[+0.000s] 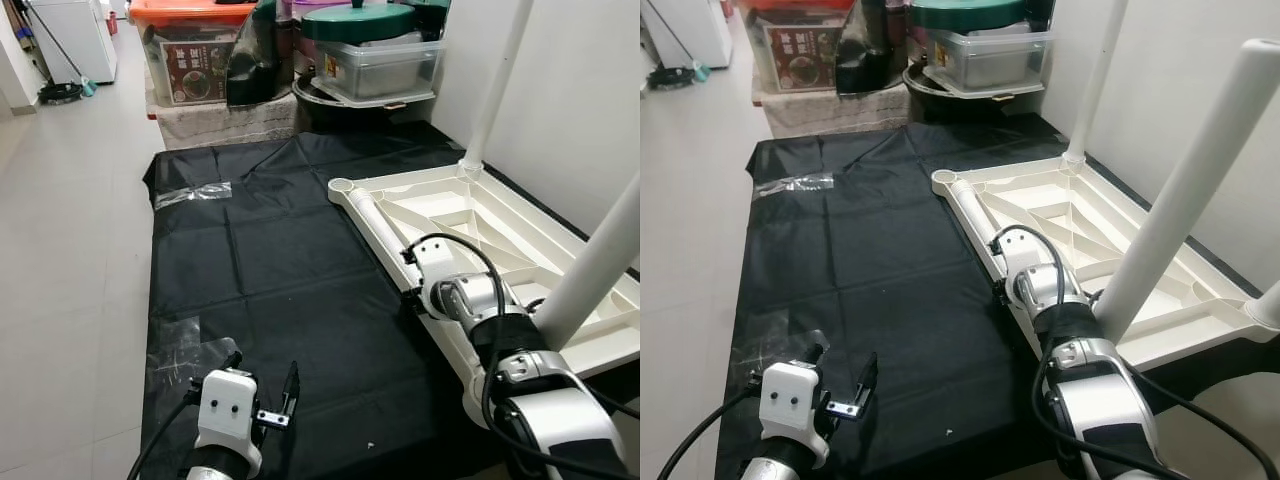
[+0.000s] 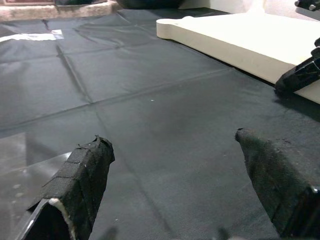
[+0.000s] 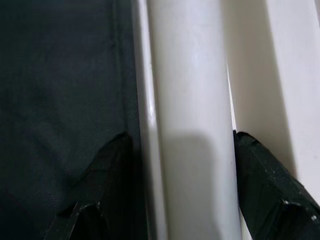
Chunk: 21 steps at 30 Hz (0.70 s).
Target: Building children table
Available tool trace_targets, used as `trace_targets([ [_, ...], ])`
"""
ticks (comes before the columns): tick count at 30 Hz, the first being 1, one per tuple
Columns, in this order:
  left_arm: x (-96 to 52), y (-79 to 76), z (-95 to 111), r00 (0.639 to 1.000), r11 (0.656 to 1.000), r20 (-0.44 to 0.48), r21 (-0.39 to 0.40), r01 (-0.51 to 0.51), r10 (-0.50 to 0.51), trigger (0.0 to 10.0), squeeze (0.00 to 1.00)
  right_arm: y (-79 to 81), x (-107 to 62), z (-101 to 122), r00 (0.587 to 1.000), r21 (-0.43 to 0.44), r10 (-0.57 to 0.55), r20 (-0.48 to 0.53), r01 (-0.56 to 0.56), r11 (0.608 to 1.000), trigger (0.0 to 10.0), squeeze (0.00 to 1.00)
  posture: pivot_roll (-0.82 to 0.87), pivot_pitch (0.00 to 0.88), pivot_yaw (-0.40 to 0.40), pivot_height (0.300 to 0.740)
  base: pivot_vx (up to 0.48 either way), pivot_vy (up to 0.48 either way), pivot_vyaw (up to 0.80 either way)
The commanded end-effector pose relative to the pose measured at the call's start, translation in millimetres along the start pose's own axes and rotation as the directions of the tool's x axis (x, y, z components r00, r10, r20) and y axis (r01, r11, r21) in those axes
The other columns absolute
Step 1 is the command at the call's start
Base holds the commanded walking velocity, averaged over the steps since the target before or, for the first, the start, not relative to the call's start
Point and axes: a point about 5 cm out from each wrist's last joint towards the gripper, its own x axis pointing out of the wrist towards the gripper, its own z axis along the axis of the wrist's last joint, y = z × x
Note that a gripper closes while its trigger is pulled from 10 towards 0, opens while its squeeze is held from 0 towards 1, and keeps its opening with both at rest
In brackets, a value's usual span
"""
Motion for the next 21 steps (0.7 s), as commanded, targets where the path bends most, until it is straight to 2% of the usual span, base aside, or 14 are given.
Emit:
trace_targets([
  [1, -0.6, -2.0, 0.5, 1.0, 1.0, -0.003, -0.013, -0.004, 0.004, 10.0, 0.0, 5.4, 4.8, -11.8, 0.996, 0.017, 0.067, -0.065, -0.066, 0.998, 10.0, 0.0, -0.02, 0.078, -0.059, 0.74, 0.0, 0.0, 0.0],
  [4, -0.7, -1.7, 0.0, 1.0, 1.0, -0.006, -0.011, -0.005, 0.005, 10.0, 0.0, 7.9, 5.8, -13.0, 0.993, 0.006, 0.094, -0.069, -0.094, 0.996, 10.0, 0.0, -0.02, 0.071, -0.058, 0.74, 0.0, 0.0, 0.0],
  [5, -0.6, -1.7, -0.3, 1.0, 1.0, -0.007, -0.008, -0.004, 0.003, 10.0, 0.0, 9.2, 6.2, -13.2, 0.992, -0.001, 0.11, -0.068, -0.11, 0.994, 0.0, 0.0, -0.01, 0.069, -0.056, 0.74, 0.0, 0.0, 0.0],
  [13, -0.5, -0.5, -0.9, 1.0, 1.0, -0.009, 0.0, -0.003, 0.003, 10.0, 0.0, 13.1, 6.3, -10.3, 0.988, -0.049, 0.147, -0.051, -0.15, 0.988, 0.0, 0.0, -0.01, 0.061, -0.053, 0.74, 0.0, 0.0, 0.0],
  [15, 0.0, 0.4, -1.5, 1.0, 1.0, -0.011, 0.004, -0.003, 0.003, 10.0, 0.0, 18.4, 4.1, -3.5, 0.977, -0.105, 0.212, -0.005, -0.212, 0.972, 0.0, 0.0, -0.01, 0.056, -0.05, 0.74, 0.0, 0.0, 0.0],
  [16, 0.0, 0.4, -1.5, 1.0, 1.0, -0.011, 0.004, -0.003, 0.003, 10.0, 0.0, 18.4, 4.1, -3.5, 0.977, -0.105, 0.212, -0.005, -0.212, 0.972, 0.0, 0.0, -0.01, 0.056, -0.05, 0.74, 0.0, 0.0, 0.0],
  [20, 1.2, 1.7, -2.1, 1.0, 1.0, -0.012, 0.011, -0.002, 0.002, 10.0, 0.0, 29.0, -2.5, 5.3, 0.932, -0.288, 0.357, 0.057, -0.327, 0.9, 0.0, 0.0, -0.01, 0.05, -0.05, 0.74, 0.0, 0.0, 0.0],
  [21, 1.5, 1.9, -2.2, 1.0, 1.0, -0.012, 0.012, -0.002, 0.002, 10.0, 0.0, 30.4, -3.8, 4.7, 0.914, -0.356, 0.4, 0.065, -0.354, 0.865, 0.0, 0.0, -0.01, 0.048, -0.05, 0.74, 0.0, 0.0, 0.0],
])
